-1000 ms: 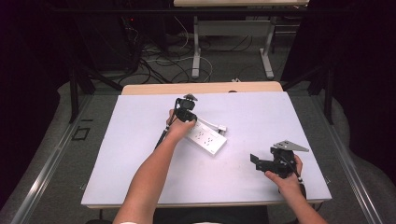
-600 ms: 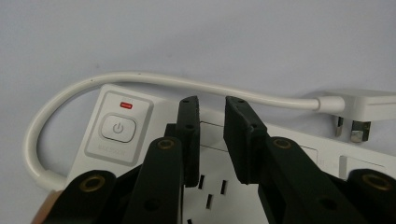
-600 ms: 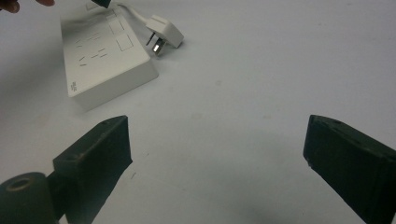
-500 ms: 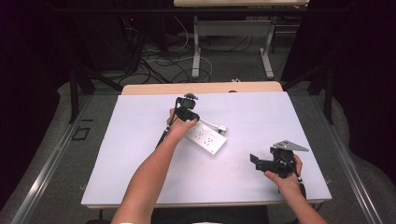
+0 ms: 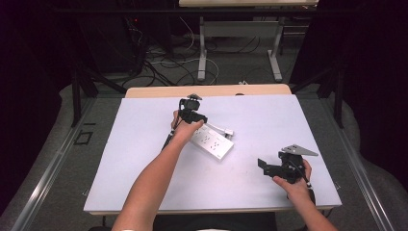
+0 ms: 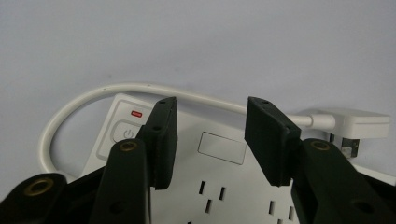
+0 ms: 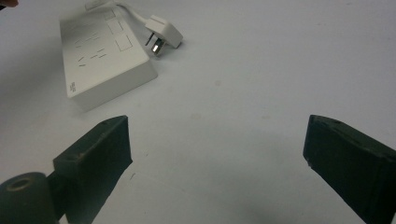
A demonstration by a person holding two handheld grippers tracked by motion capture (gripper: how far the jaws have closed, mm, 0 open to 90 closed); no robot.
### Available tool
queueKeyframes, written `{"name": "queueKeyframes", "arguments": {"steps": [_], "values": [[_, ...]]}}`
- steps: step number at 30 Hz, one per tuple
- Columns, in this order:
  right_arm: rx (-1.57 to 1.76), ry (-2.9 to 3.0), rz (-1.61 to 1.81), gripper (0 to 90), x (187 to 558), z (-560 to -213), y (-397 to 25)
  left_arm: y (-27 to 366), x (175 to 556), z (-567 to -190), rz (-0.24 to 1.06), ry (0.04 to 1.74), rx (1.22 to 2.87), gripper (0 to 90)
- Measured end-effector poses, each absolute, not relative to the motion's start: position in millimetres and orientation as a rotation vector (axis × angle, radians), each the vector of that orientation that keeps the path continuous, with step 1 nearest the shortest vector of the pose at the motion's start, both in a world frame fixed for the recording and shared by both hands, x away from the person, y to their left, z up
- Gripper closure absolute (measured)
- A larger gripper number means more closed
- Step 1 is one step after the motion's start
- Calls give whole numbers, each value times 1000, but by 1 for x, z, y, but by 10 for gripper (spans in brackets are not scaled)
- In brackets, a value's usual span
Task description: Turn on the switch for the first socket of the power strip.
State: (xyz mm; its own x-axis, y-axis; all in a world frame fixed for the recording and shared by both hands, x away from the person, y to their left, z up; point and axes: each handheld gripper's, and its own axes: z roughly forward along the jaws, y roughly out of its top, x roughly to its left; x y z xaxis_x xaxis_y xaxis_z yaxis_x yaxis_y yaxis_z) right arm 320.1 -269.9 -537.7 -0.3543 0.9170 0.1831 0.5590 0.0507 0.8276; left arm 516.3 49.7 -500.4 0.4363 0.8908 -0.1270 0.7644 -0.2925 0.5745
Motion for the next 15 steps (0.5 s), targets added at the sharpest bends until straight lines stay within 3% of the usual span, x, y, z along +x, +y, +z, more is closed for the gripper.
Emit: {"name": "queueKeyframes", "arguments": {"steps": [7, 15], "values": [[1474, 1942, 1228, 69, 320, -537, -270, 51, 517, -493, 325, 1390, 2075, 416], [1479, 1940, 1234, 68, 320, -537, -270, 57, 517, -485, 334, 1388, 1998, 371]]}}
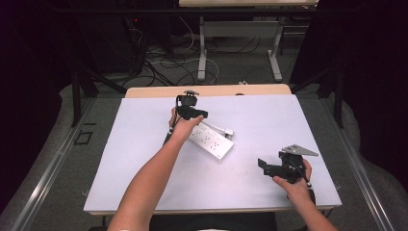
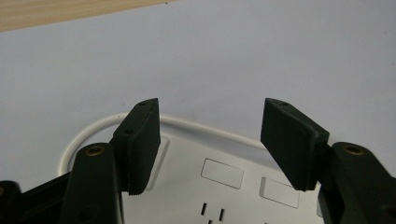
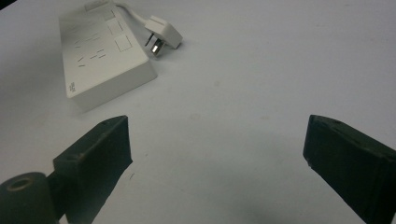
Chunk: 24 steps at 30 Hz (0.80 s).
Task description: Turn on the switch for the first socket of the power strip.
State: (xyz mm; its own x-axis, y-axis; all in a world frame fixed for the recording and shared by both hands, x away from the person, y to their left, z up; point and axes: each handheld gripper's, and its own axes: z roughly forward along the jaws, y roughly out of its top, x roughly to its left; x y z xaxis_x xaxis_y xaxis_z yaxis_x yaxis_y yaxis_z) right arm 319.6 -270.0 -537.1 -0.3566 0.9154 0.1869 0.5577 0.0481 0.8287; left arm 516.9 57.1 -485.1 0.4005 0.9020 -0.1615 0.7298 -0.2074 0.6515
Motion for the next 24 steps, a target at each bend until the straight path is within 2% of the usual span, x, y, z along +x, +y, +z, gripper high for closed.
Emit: {"name": "queueKeyframes", "arguments": {"steps": [15, 21, 24], "values": [[1489, 1938, 1233, 69, 319, -537, -270, 62, 511, -458, 354, 1292, 1972, 244], [1490, 1936, 1236, 68, 319, -537, -270, 58, 503, -450, 355, 1236, 2002, 156], [1491, 1936, 1235, 69, 319, -537, -270, 57, 500, -448, 327, 1221, 2004, 62]]}}
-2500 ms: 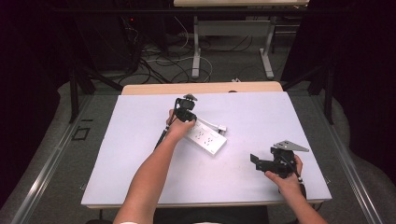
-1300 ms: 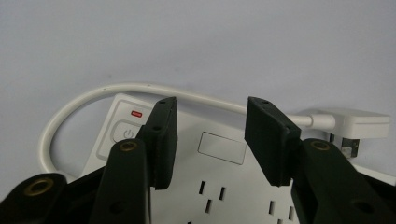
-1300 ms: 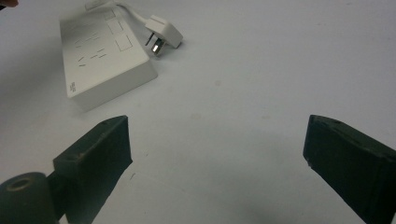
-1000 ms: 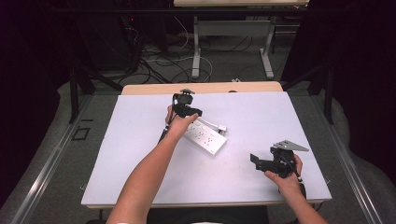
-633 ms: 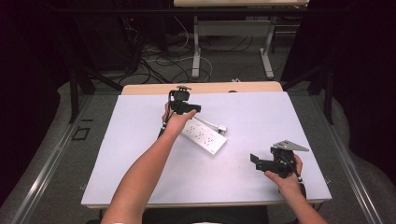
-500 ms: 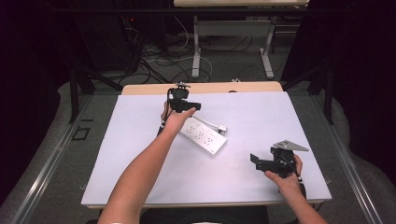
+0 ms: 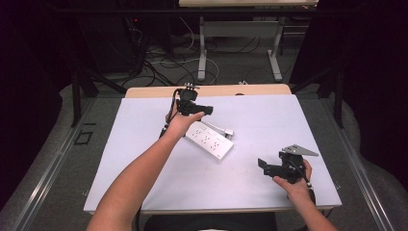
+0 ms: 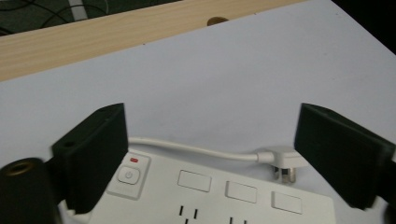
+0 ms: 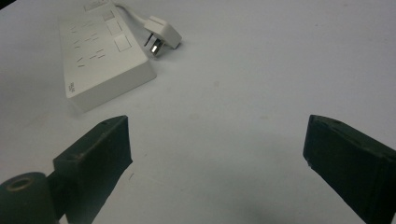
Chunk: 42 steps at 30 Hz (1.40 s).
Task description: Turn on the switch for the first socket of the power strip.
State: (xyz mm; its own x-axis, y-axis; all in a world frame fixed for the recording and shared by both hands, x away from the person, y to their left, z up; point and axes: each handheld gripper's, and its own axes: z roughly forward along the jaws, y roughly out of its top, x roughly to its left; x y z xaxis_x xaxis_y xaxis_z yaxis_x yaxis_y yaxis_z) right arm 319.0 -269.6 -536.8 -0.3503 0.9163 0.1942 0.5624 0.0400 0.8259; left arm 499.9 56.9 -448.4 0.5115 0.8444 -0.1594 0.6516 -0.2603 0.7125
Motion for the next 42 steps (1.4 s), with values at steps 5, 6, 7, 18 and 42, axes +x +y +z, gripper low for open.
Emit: {"name": "queueKeyframes", "arguments": {"steps": [5, 6, 7, 18, 42], "values": [[1491, 1936, 1235, 69, 319, -537, -269, 56, 492, -447, 318, 1213, 2024, 1], [1491, 1936, 1235, 69, 319, -537, -269, 56, 490, -447, 324, 1210, 2030, 1], [1491, 1936, 1235, 69, 319, -537, -269, 56, 488, -446, 327, 1208, 2037, 1], [1486, 1937, 1230, 69, 319, -537, -269, 62, 464, -433, 306, 1141, 2045, 0], [1481, 1937, 1223, 69, 320, -537, -270, 98, 412, -420, 286, 1121, 2032, 5]]}}
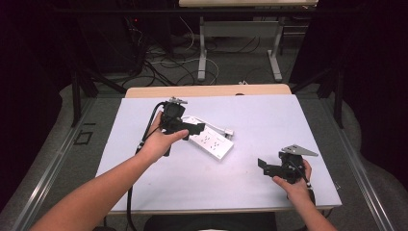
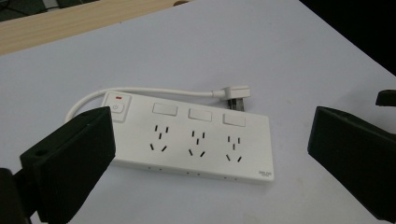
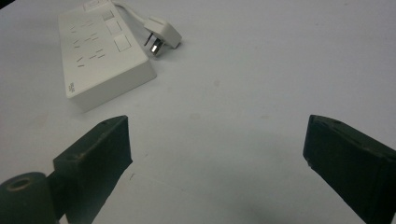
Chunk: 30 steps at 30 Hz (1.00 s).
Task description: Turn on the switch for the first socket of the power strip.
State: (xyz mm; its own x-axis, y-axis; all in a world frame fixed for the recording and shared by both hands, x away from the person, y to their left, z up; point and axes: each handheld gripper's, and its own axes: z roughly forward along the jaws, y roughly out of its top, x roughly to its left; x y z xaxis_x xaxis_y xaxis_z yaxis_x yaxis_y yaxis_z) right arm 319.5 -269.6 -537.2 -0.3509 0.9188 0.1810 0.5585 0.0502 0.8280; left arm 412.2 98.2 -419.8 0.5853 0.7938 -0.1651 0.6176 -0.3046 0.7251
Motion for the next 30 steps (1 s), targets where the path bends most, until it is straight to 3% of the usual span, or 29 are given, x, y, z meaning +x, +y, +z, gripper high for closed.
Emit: {"name": "queueKeyframes", "arguments": {"steps": [20, 30], "values": [[1490, 1939, 1212, 71, 320, -538, -269, 171, 379, -427, 295, 1223, 1934, 9], [1487, 1938, 1209, 71, 320, -539, -269, 199, 370, -435, 245, 1299, 1804, 17]]}}
